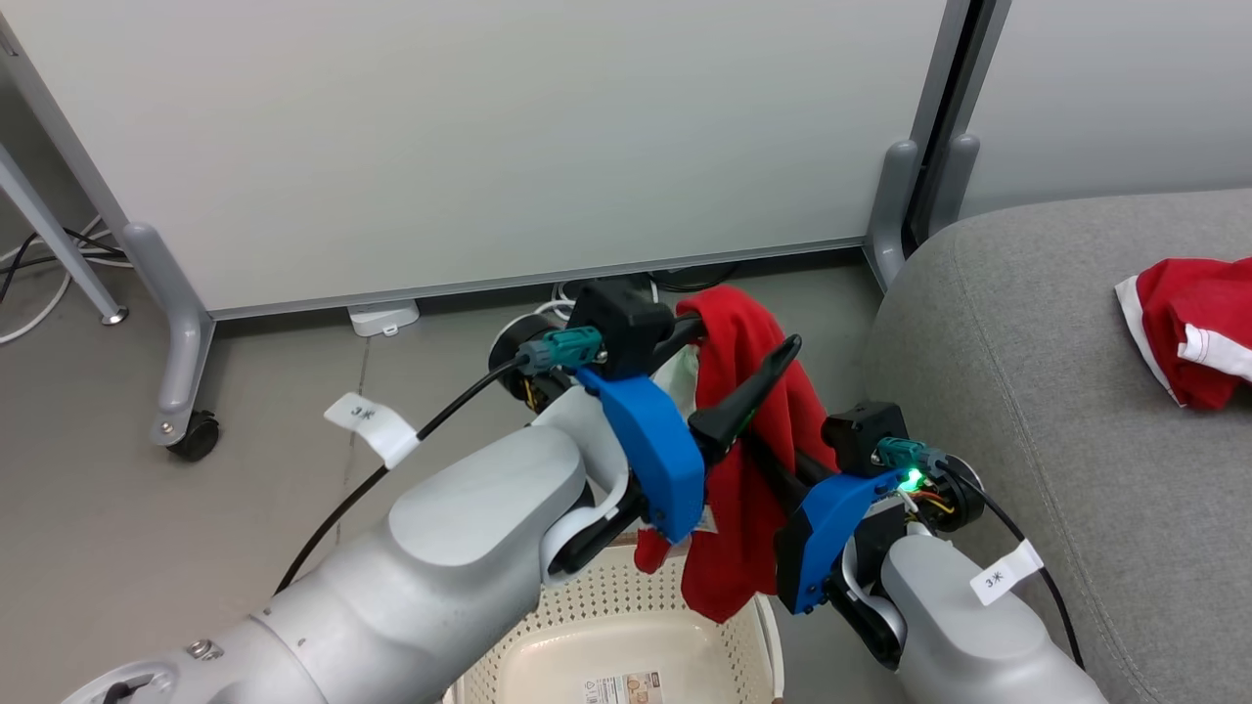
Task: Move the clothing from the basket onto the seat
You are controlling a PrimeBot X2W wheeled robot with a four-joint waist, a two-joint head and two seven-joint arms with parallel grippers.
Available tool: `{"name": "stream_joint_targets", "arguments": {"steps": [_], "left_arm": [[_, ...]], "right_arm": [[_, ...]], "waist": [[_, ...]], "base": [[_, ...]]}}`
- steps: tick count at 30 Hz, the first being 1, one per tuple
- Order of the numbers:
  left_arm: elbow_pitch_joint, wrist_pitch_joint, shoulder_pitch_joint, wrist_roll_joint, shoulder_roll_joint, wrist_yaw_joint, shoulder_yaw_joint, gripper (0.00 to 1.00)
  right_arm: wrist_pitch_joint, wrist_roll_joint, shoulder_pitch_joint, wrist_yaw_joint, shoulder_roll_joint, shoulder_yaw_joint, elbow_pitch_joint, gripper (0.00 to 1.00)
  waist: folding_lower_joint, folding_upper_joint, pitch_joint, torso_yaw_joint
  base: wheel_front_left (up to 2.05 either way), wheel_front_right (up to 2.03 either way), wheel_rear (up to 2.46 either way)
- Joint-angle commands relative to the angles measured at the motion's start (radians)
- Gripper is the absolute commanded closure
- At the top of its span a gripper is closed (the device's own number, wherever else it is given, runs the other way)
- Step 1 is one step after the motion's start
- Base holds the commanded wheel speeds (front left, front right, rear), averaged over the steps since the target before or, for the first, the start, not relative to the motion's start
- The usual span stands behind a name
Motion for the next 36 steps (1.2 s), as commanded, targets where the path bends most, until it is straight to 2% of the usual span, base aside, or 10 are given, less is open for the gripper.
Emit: {"name": "stream_joint_targets", "arguments": {"steps": [1, 9, 12, 19, 23, 29, 36], "left_arm": [[-0.001, -0.008, 0.015, 0.006, 0.010, -0.001, -0.001, 0.00], [-0.011, -0.059, 0.103, 0.014, 0.075, -0.001, 0.019, 0.00], [-0.030, -0.067, 0.151, 0.034, 0.108, 0.017, 0.052, 0.00], [-0.187, -0.069, 0.334, 0.166, 0.191, 0.067, 0.264, 0.00], [-0.267, -0.069, 0.454, 0.256, 0.217, 0.086, 0.380, 0.00], [-0.349, -0.069, 0.617, 0.376, 0.223, 0.091, 0.539, 0.00], [-0.401, -0.069, 0.781, 0.491, 0.176, 0.070, 0.710, 0.00]], "right_arm": [[-0.007, 0.005, -0.016, 0.000, -0.001, 0.000, 0.004, 1.00], [-0.027, 0.006, -0.030, 0.000, -0.001, -0.008, 0.011, 1.00], [-0.033, -0.001, -0.033, 0.000, -0.001, -0.015, 0.011, 1.00], [-0.046, -0.021, -0.041, 0.000, -0.001, -0.044, 0.003, 1.00], [-0.052, -0.031, -0.038, 0.000, -0.003, -0.061, -0.007, 1.00], [-0.056, -0.051, -0.035, 0.000, -0.008, -0.084, -0.034, 1.00], [-0.047, -0.075, -0.023, 0.000, -0.011, -0.101, -0.069, 1.00]], "waist": [[-0.0001, 0.0000, 0.000, 0.000], [-0.0001, 0.0000, 0.004, -0.008], [-0.0001, 0.0000, 0.007, -0.013], [-0.0001, 0.0000, 0.015, -0.029], [-0.0001, 0.0000, 0.016, -0.048], [-0.0001, 0.0000, 0.018, -0.092], [-0.0001, 0.0000, 0.018, -0.159]], "base": [[0.00, 0.00, 0.00], [0.00, 0.00, 0.00], [0.00, 0.00, 0.00], [0.00, 0.00, 0.00], [0.00, 0.00, 0.00], [0.00, 0.00, 0.00], [0.00, 0.00, 0.00]]}}
